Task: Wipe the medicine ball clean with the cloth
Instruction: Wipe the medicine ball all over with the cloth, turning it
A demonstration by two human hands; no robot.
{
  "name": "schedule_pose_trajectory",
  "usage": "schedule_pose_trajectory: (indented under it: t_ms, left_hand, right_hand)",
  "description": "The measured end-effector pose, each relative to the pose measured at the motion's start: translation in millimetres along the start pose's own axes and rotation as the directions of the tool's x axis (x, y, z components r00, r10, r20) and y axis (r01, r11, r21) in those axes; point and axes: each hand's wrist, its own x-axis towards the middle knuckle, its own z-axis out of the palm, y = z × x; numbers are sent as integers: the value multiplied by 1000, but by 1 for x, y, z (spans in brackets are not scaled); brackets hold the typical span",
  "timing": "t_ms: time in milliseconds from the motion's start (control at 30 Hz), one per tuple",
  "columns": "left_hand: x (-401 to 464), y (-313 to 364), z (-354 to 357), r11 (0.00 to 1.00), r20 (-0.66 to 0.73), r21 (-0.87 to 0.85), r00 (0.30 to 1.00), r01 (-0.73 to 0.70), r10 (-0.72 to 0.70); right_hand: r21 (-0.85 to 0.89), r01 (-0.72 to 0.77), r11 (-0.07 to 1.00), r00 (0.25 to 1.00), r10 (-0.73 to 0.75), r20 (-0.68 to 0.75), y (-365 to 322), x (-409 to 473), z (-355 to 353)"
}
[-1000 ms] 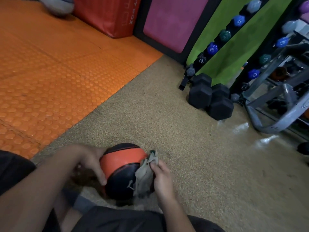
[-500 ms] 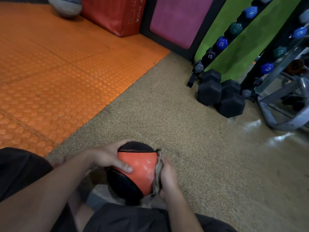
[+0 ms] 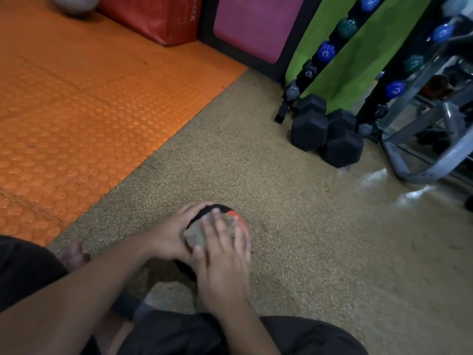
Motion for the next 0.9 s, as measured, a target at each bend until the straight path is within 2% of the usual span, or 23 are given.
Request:
schedule_pose_trajectory:
  t_ms: [67, 100, 133, 167, 200, 233, 267, 300, 333, 367, 400, 433, 467, 500, 533, 600, 667, 733, 767, 800, 833, 900]
  left_hand:
    - [1, -2, 3, 997, -11, 44, 998, 70, -69]
    - [2, 0, 4, 992, -19, 50, 993, 117, -116]
    - [4, 0, 5, 988, -33, 52, 989, 146, -144]
    - [4, 0, 5, 985, -44, 47, 986, 165, -163]
    - [3, 1, 6, 984, -47, 44, 985, 170, -168]
    - [2, 4, 6, 983, -46, 57, 984, 175, -172]
    - [-2, 5, 6, 979, -41, 86, 983, 185, -182]
    - [-2, 7, 7, 975, -31, 113, 981, 193, -191]
    - [-1, 5, 7, 973, -34, 115, 979, 202, -200]
    - [1, 1, 8, 975, -42, 94, 979, 203, -199]
    - [3, -2, 8, 981, -46, 65, 982, 185, -182]
    - [4, -4, 7, 986, -45, 44, 986, 161, -159]
    - [5, -8, 7, 989, -46, 35, 989, 141, -139]
    - [5, -10, 7, 991, -46, 27, 991, 129, -128]
    - [5, -9, 8, 991, -52, 14, 990, 135, -134]
    - [4, -3, 10, 983, -86, 7, 980, 181, -180]
    - [5, 5, 14, 976, -99, 42, 973, 214, -209]
    - [4, 12, 18, 968, -86, 73, 969, 238, -232]
    - [3, 13, 19, 964, -77, 83, 966, 254, -248]
    - [3, 14, 18, 961, -69, 82, 963, 266, -260]
    - [3, 14, 15, 960, -62, 77, 962, 271, -267]
    - [4, 15, 5, 962, -38, 76, 965, 261, -259]
  right_hand:
    - [255, -184, 949, 978, 203, -49, 18, 10, -4]
    - [347, -231, 909, 964, 262, -45, 24, 17, -2]
    - [438, -293, 850, 942, 336, -20, 29, 28, 2]
    - [541, -397, 741, 896, 440, 56, 38, 40, 9]
    - [671, -519, 530, 810, 557, 186, 47, 54, 10]
    - [736, -609, 297, 718, 600, 352, 55, 69, 8]
    - [733, -670, 120, 632, 609, 479, 62, 79, 8]
    - [704, -701, 119, 601, 630, 492, 62, 82, 5]
    - [650, -694, 311, 656, 645, 392, 55, 77, 2]
    - [542, -621, 566, 756, 617, 221, 43, 66, 4]
    - [378, -484, 789, 865, 497, 70, 25, 49, 5]
    - [238, -325, 915, 942, 337, -10, 7, 29, 3]
    - [178, -232, 956, 971, 238, -9, -6, 13, 3]
    - [180, -188, 966, 982, 191, 1, -10, 5, 4]
    - [241, -207, 948, 978, 206, 31, -7, 7, 2]
    - [362, -301, 882, 950, 311, 33, 16, 24, 2]
    - [512, -432, 743, 888, 450, 96, 42, 54, -1]
    - [646, -575, 502, 783, 566, 258, 58, 85, -8]
    - [636, -605, 479, 764, 573, 295, 61, 95, -10]
    - [572, -598, 562, 785, 555, 275, 59, 99, -14]
    - [472, -545, 693, 834, 506, 219, 57, 96, -12]
    - [289, -344, 893, 939, 322, 123, 44, 75, -9]
